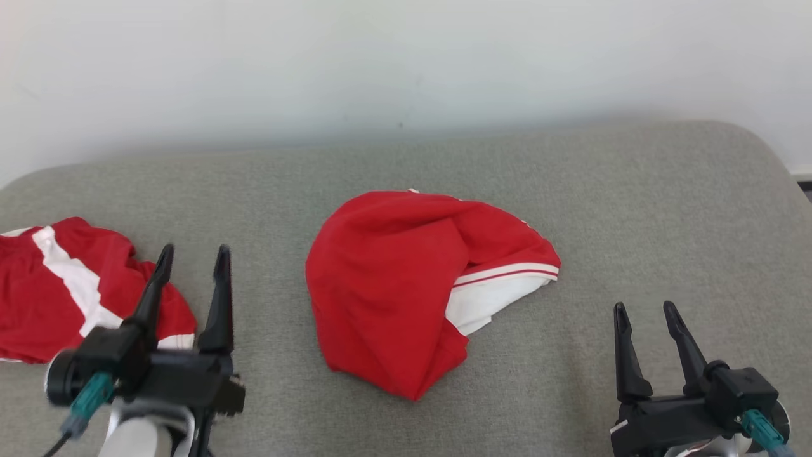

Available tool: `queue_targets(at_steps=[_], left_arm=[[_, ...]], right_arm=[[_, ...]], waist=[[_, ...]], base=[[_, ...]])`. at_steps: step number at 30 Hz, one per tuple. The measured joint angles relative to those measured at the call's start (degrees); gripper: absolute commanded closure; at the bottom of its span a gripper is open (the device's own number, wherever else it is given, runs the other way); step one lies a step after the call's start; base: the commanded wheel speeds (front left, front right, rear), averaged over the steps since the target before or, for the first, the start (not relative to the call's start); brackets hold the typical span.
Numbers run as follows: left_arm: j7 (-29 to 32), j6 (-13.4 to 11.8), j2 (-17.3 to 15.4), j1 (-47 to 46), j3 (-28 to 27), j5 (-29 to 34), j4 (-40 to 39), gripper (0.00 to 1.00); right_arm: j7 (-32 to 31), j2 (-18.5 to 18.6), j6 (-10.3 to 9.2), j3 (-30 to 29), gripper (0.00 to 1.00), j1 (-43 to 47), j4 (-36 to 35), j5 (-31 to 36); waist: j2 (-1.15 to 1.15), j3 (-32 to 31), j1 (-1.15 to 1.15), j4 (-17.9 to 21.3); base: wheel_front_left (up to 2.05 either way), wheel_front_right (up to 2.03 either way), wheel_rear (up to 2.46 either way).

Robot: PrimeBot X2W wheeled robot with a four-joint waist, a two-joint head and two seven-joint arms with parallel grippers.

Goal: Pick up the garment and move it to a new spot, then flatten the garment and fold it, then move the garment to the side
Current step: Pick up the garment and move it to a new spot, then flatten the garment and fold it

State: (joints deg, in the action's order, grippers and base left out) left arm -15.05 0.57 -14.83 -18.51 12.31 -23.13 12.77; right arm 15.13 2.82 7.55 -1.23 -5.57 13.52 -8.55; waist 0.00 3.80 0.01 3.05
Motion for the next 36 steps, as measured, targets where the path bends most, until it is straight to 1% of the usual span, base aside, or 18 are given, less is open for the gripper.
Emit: queue_targets(at_steps=[2, 7, 13, 15, 19, 24, 29, 36], left_arm=[[0.0, 0.62, -0.05, 4.53, -2.56, 1.71, -2.87, 0.0], [0.0, 1.55, 0.24, 11.43, -6.75, 3.33, -5.77, 0.0], [0.0, 2.46, 2.5, 17.08, -9.37, 5.98, -8.03, 0.0], [0.0, 2.57, 3.64, 18.16, -10.32, 6.26, -8.38, 0.0], [0.0, 3.56, 5.52, 19.62, -11.41, 7.56, -9.26, 0.0], [0.0, 4.59, 7.34, 21.24, -13.47, 8.77, -9.43, 0.0], [0.0, 5.54, 8.31, 21.98, -14.83, 9.78, -9.16, 0.0], [0.0, 6.46, 8.93, 21.98, -14.85, 11.17, -8.84, 0.0]], right_arm=[[-0.11, 0.01, 0.0, 0.08, 0.0, 0.86, -0.32, 0.03], [-0.85, 0.01, 0.0, 0.16, 0.0, 2.21, -1.2, 0.09], [-1.63, 0.0, 0.0, 0.16, 0.0, 3.54, -1.94, 0.34], [-1.96, 0.01, 0.0, -0.02, 0.0, 3.7, -2.13, 0.34], [-2.07, 0.01, 0.0, -0.24, 0.0, 4.75, -2.12, 0.34], [-2.52, 0.01, 0.0, -0.27, 0.0, 5.45, -2.32, 0.34], [-2.6, 0.01, 0.0, -0.26, 0.0, 5.8, -2.49, 0.34], [-3.05, 0.01, 0.0, -0.43, 0.0, 5.93, -2.61, 0.34]], waist=[[0.0, -1.26, 0.0, -0.86], [0.0, -3.1, 0.0, -1.95], [0.0, -4.08, 0.0, -3.01], [0.0, -4.19, 0.0, -3.26], [0.0, -4.39, 0.0, -3.63], [0.0, -4.66, 0.0, -3.51], [0.0, -5.06, 0.0, -3.3], [0.0, -5.43, 0.0, -3.15]], base=[[0.0, 0.0, 0.0], [0.0, 0.0, 0.0], [0.0, 0.0, 0.0], [0.0, 0.0, 0.0], [0.0, 0.0, 0.0], [0.0, 0.0, 0.0], [0.0, 0.0, 0.0], [0.0, 0.0, 0.0]])
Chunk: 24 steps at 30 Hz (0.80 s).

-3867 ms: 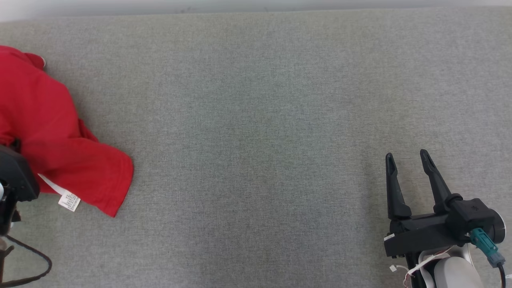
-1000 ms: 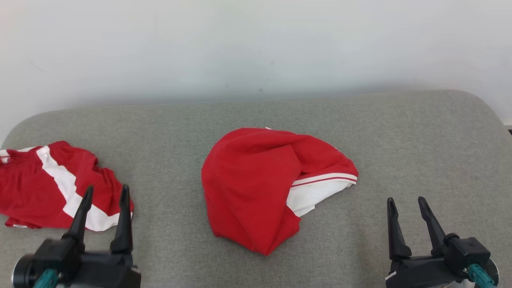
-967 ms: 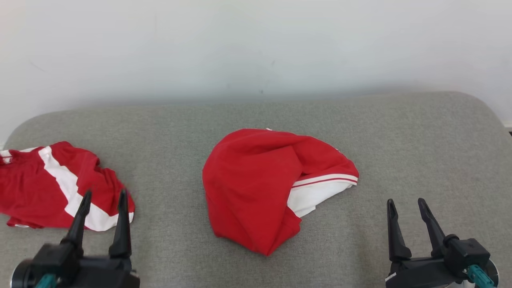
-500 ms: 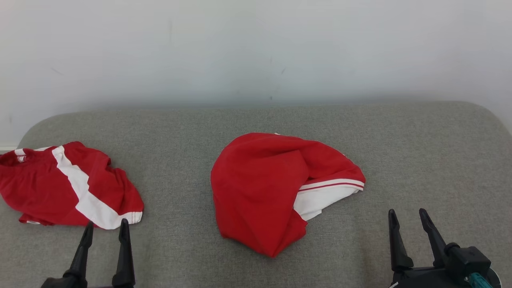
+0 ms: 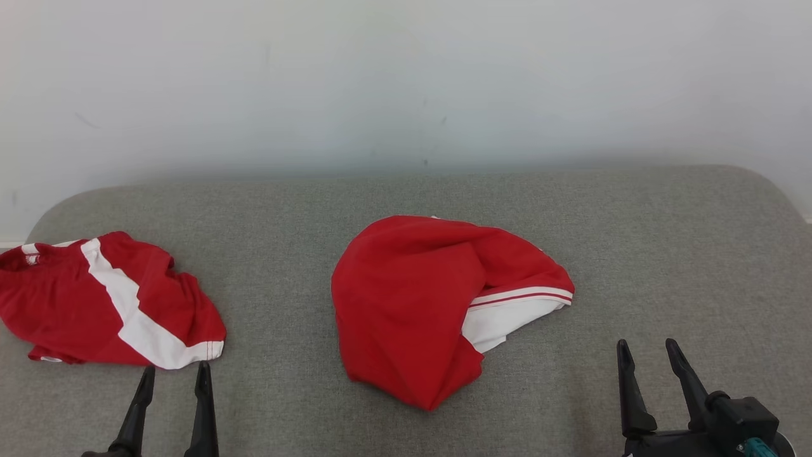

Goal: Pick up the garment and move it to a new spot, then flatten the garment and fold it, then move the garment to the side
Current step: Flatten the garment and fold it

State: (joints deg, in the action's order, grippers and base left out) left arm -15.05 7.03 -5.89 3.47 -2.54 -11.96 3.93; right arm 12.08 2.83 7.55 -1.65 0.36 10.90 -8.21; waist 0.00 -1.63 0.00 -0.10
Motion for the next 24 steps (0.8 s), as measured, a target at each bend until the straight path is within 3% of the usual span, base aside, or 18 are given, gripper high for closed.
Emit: queue_targets(at_steps=[24], left_arm=[[0.0, 0.47, 0.05, -0.14, 0.11, 1.52, 0.53, 0.0]], right_arm=[[-0.75, 0.02, 0.0, -0.26, 0.0, -0.53, 0.86, 0.49]], waist=[[0.0, 0.23, 0.0, -0.86]], base=[[0.0, 0.0, 0.0]])
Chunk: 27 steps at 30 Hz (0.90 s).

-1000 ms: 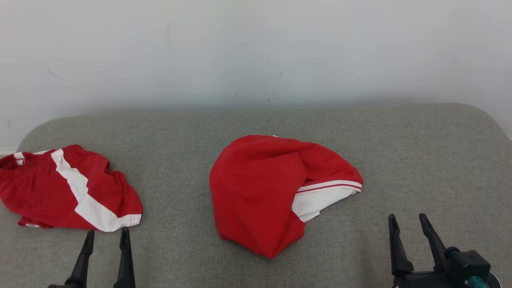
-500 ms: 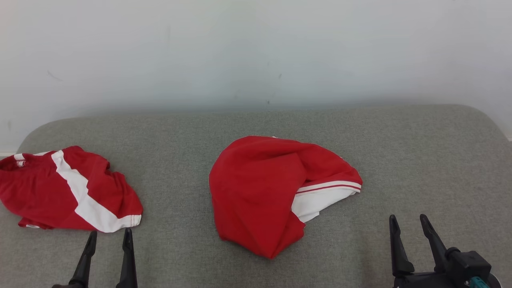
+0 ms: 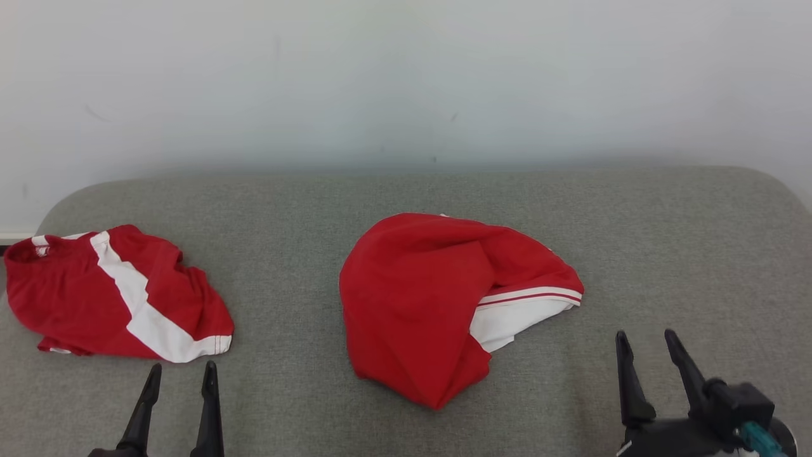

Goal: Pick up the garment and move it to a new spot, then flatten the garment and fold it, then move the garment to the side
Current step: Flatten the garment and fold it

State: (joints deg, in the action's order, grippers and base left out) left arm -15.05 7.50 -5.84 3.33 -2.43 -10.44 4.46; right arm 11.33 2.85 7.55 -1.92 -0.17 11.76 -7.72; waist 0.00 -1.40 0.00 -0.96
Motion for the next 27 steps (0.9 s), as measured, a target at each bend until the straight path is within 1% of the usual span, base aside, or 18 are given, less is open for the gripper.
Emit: queue_targets(at_steps=[4, 10, 14, 20, 27], left_arm=[[0.0, 0.0, 0.03, -0.53, 0.77, -0.13, 0.29, 0.0], [0.0, 0.0, 0.09, -1.72, 2.0, -0.38, 0.63, 0.0], [0.0, 0.01, 0.3, -3.48, 2.79, -0.66, 0.83, 0.0], [0.0, 0.0, 0.29, -5.91, 4.37, -1.32, 1.66, 0.0], [0.0, 0.01, 0.22, -8.3, 5.65, -2.12, 2.21, 0.0]], right_arm=[[-2.01, 0.94, 0.0, -0.18, 0.0, -3.86, 1.44, 1.05], [-5.36, 3.81, 0.0, 0.12, 0.0, -12.39, 8.13, 1.72], [-6.79, 6.25, 0.0, -0.1, 0.0, -18.67, 15.16, 1.78], [-6.26, 9.03, 0.0, -0.97, 0.0, -26.03, 26.02, 1.68], [-4.57, 10.33, 0.0, -1.14, 0.0, -32.73, 37.65, 1.67]], waist=[[0.0, 0.49, 0.0, -0.81], [0.0, 1.95, -0.01, -2.29], [0.0, 3.37, -0.01, -3.76], [-0.01, 5.9, -0.01, -6.16], [-0.01, 9.34, -0.01, -8.54]], base=[[0.0, 0.0, 0.0], [0.0, 0.0, 0.0], [0.0, 0.0, 0.0], [0.0, 0.0, 0.0], [0.0, 0.0, 0.0]])
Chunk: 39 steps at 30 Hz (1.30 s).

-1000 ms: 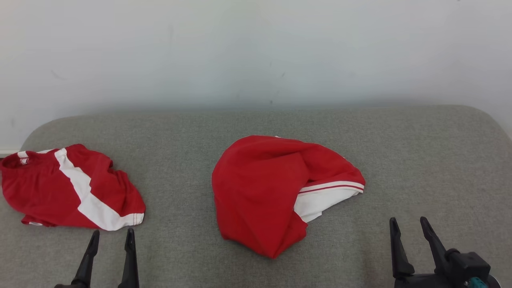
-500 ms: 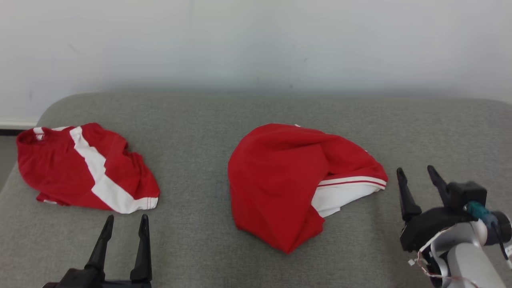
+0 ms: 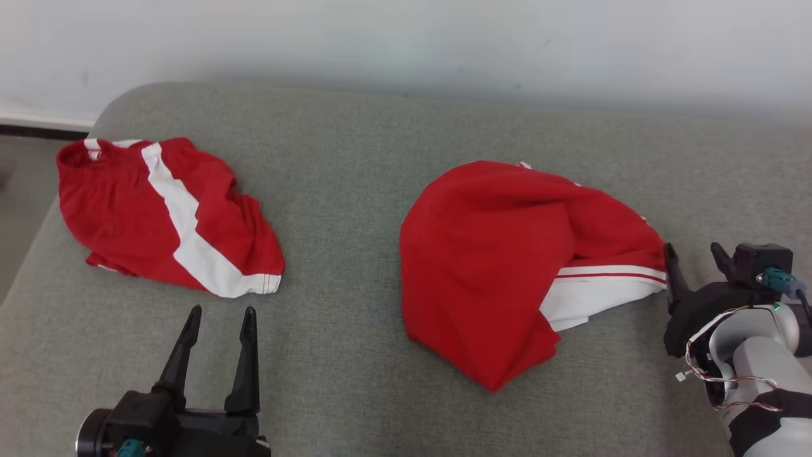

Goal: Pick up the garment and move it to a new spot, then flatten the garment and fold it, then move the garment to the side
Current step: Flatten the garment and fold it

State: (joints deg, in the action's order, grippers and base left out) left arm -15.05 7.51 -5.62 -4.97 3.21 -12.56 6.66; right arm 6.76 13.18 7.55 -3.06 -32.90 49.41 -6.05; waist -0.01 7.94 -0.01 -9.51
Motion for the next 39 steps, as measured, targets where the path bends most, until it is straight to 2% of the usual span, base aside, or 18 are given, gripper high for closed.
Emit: queue_targets(at_steps=[7, 11, 12, 13, 14, 19, 24, 30, 39], left_arm=[[0.0, 0.0, -0.08, -2.2, 1.52, -0.15, 0.43, 0.0], [0.0, 0.0, -0.27, -2.4, 1.67, -0.24, 0.76, 0.0], [0.0, 0.0, -0.35, -2.43, 1.66, -0.31, 0.87, 0.0], [0.0, -0.01, -0.36, -2.46, 1.62, -0.32, 1.01, 0.0], [0.0, 0.0, -0.36, -2.5, 1.63, -0.31, 1.19, 0.0], [0.0, 0.0, -0.53, -2.58, 1.62, -0.31, 1.67, 0.0], [0.0, 0.0, -0.65, -2.05, 1.33, -0.27, 1.85, 0.0], [0.0, 0.0, -0.67, -0.42, 0.67, -0.07, 1.94, 0.0], [0.0, 0.0, -0.54, 0.98, 0.83, 0.07, 1.89, 0.0]], right_arm=[[2.1, 0.49, 0.0, 0.4, 0.0, -4.64, 10.91, 0.15], [3.18, -0.3, 0.0, 1.15, 0.0, -6.25, 14.5, -1.26], [3.3, -0.45, 0.0, 1.4, 0.51, -6.7, 15.19, -1.81], [3.41, -0.51, 0.0, 1.75, 0.83, -7.04, 15.9, -2.14], [3.76, -0.58, 0.0, 2.14, 1.0, -7.21, 16.39, -2.45], [5.2, -0.66, 0.01, 3.85, 1.0, -7.75, 18.24, -4.54], [6.62, 1.9, 0.01, 4.23, 1.0, -8.11, 18.42, -7.03], [7.37, 8.34, 0.01, 3.24, 1.0, -8.13, 17.82, -11.33], [6.2, 20.76, 0.0, 2.43, 1.0, -10.61, 13.69, -14.24]], waist=[[0.0, 3.22, 0.0, -2.17], [0.0, 4.11, 0.01, -2.82], [0.0, 4.19, 0.01, -2.88], [0.0, 4.18, 0.01, -2.88], [0.0, 4.1, 0.01, -2.82], [0.0, 3.13, 0.01, -2.18], [0.01, 1.69, 0.01, -0.85], [0.0, -0.4, 0.02, 1.5], [0.0, -3.29, 0.02, 5.36]], base=[[0.0, 0.0, 0.0], [0.0, 0.0, 0.0], [0.0, 0.0, 0.0], [0.0, 0.0, 0.0], [0.0, 0.0, 0.0], [0.0, 0.0, 0.0], [0.0, 0.0, 0.0], [0.0, 0.0, 0.0], [0.0, 0.0, 0.0]])
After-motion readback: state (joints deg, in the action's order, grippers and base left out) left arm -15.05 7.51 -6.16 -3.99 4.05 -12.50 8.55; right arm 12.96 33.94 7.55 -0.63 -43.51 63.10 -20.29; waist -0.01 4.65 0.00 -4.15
